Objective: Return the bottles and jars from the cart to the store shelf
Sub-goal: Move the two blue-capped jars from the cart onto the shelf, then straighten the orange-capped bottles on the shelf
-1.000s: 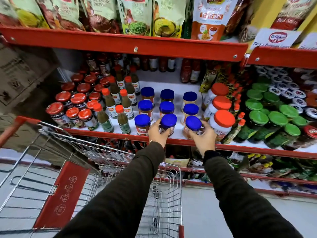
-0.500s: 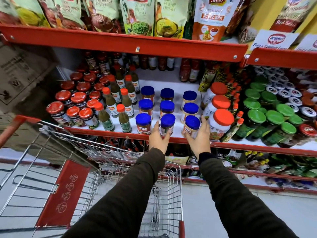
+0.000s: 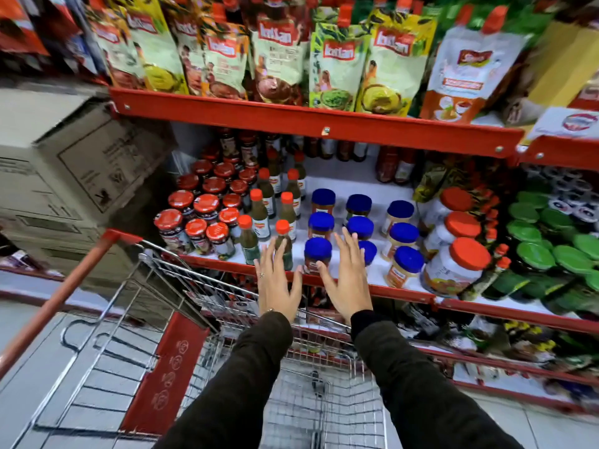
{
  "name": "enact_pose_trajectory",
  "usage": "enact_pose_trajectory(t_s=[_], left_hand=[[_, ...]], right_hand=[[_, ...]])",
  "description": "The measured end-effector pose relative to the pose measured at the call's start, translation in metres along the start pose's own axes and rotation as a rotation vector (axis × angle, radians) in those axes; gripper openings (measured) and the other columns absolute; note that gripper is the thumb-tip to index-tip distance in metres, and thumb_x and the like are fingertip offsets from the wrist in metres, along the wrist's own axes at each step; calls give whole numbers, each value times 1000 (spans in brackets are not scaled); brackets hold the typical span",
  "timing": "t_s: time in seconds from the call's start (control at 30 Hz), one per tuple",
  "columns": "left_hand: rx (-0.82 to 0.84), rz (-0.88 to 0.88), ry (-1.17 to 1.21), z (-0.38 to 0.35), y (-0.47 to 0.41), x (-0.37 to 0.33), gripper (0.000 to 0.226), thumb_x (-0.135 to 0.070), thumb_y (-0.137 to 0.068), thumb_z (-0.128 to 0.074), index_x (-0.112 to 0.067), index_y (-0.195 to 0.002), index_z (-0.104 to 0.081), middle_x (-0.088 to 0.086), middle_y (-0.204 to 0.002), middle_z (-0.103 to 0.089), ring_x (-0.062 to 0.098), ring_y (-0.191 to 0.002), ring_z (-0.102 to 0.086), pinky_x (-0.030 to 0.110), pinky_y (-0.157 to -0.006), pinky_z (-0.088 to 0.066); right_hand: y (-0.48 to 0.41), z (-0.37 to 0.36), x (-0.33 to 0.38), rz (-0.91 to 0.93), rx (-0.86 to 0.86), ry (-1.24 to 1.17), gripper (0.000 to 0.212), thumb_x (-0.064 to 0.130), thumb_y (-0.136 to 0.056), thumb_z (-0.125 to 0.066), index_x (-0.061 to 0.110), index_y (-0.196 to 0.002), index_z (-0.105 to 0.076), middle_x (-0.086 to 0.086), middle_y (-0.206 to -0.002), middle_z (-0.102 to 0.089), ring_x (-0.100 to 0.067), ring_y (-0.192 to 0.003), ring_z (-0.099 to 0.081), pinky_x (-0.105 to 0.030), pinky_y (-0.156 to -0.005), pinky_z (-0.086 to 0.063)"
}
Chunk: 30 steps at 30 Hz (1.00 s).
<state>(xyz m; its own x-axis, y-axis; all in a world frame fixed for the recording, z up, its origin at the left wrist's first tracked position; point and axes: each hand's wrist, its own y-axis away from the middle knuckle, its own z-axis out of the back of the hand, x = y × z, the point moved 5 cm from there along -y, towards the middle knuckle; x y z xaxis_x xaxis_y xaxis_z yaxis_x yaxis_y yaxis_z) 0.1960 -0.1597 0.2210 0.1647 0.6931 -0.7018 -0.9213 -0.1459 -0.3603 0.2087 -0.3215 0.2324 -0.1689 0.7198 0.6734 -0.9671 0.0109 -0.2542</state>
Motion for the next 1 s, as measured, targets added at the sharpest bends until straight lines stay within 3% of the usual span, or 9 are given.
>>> enact_pose_trajectory(t_s=[0.13, 0.23, 0.33, 0.5, 0.73, 0.9, 1.0], left_hand=[[-72, 104, 157, 33, -22, 27, 63, -28, -99, -49, -23, -154, -19, -2, -164, -11, 17, -153, -8, 38, -122, -20], [-43, 184, 242, 47, -48, 45, 69, -20, -99, -51, -16, -156, -13, 6, -164, -13, 20, -152, -15, 30, -120, -20], [66, 266, 279, 51, -75, 65, 70, -14, -96, -55, -9, -155, -17, 10, -161, -26, 24, -148, -28, 25, -116, -23], [232, 270, 266, 53, -107, 85, 54, -7, -91, -62, -6, -142, -45, 14, -136, -59, 27, -129, -55, 36, -110, -42], [184, 238, 240, 64, -119, 98, 37, -15, -79, -79, -7, -114, -69, 6, -101, -73, 12, -92, -64, 23, -87, -48], [128, 242, 176, 69, -123, 99, 32, -29, -71, -86, -18, -91, -64, -19, -74, -59, -8, -68, -55, 7, -61, -41], [131, 222, 132, 70, -126, 97, 36, -34, -71, -85, -17, -89, -59, -9, -81, -63, 9, -72, -59, 19, -65, -45]], right_hand=[[-20, -28, 31, -16, 48, -74, 72, 36, -94, -65, 21, -156, -31, 5, -169, -16, -13, -156, -15, -34, -123, -25], [-39, -41, 48, -94, 44, -114, 72, 36, -86, -75, 17, -149, -44, -1, -160, -34, -19, -146, -36, -28, -116, -31], [-56, -51, 58, -180, 36, -118, 63, 36, -81, -81, 14, -136, -57, -8, -137, -59, -26, -124, -57, -42, -104, -48], [-74, -63, 61, -271, 42, -165, 35, 32, -80, -83, 17, -108, -70, -3, -104, -73, -23, -90, -69, -39, -80, -57], [-89, -72, 59, -275, 133, -153, 35, 20, -79, -80, 12, -112, -71, -5, -104, -75, -23, -95, -69, -40, -91, -57], [-90, -76, 65, -244, 201, -160, 38, 11, -79, -78, 10, -116, -67, -8, -105, -73, -26, -100, -67, -42, -96, -54], [-90, -73, 70, -181, 210, -144, 43, 11, -79, -78, 11, -121, -66, -7, -110, -73, -21, -102, -65, -39, -99, -53]])
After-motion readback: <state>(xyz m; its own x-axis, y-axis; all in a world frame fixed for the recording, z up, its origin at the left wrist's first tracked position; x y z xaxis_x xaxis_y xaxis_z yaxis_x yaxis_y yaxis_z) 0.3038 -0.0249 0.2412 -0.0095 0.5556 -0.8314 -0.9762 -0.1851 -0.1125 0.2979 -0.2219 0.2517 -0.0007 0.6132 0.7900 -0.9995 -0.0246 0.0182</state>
